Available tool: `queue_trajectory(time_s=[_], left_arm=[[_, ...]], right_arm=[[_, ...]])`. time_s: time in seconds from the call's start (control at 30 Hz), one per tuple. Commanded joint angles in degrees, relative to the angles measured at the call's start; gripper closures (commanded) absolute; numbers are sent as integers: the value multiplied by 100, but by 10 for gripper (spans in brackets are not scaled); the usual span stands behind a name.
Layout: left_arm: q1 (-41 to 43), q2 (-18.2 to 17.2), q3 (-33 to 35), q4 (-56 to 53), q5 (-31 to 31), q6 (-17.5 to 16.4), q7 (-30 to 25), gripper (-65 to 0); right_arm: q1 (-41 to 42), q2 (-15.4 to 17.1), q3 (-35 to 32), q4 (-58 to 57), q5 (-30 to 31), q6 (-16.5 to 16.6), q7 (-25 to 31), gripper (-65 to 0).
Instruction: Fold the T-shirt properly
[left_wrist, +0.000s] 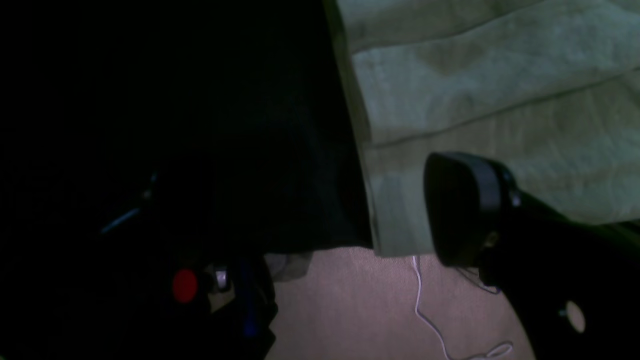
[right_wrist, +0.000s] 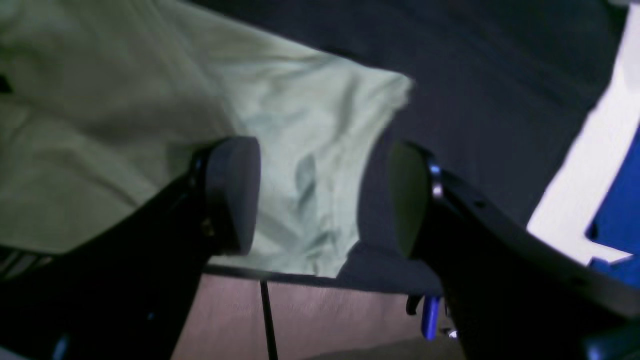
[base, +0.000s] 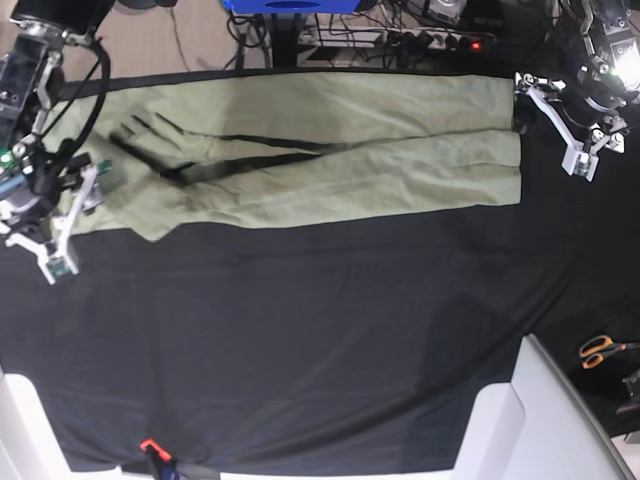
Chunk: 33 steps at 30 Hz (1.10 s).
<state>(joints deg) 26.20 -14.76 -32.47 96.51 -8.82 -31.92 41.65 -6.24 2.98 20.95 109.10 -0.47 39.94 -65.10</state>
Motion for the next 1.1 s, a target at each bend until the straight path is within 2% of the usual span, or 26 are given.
queue_trajectory(time_s=[0.0, 0.1, 0.2, 0.27, 0.4, 0.53, 0.63, 0.73, 0.8, 1.0, 1.07], left_arm=[[5, -84, -37, 77, -19, 14, -55, -640], [-4, -84, -37, 77, -19, 14, -55, -640], [-4, -84, -37, 77, -19, 14, -55, -640], [-13, -84, -37, 77, -19, 14, -55, -640], [-13, -84, -37, 77, -19, 14, -55, -640], [-13, -84, -37, 77, -19, 14, -55, -640], [13, -75, -37, 77, -19, 14, -55, -640], [31, -75, -37, 77, -19, 14, -55, -640], [40, -75, -37, 77, -19, 14, -55, -640], [5, -75, -37, 77, -19, 14, -55, -640], [5, -75, -37, 77, -19, 14, -55, -640]], right_arm=[[110, 49, 2, -13, 60, 6, 71, -381], [127, 49, -16, -207, 60, 6, -184, -381], [13, -4, -25, -391, 95, 6, -105, -381], [-5, -101, -25, -479, 95, 6, 114, -381], [75, -92, -25, -558, 87, 6, 484, -381], [382, -39, 63, -1288, 69, 6, 1301, -381], [778, 31, 450, -2149, 87, 6, 1679, -381], [1244, 40, 1232, -2844, 87, 6, 1750, -381], [1393, 84, 1531, -3046, 69, 6, 1750, -381], [1411, 216, 1531, -3090, 87, 6, 1829, -380], [1367, 207, 1531, -3002, 95, 6, 1811, -330]])
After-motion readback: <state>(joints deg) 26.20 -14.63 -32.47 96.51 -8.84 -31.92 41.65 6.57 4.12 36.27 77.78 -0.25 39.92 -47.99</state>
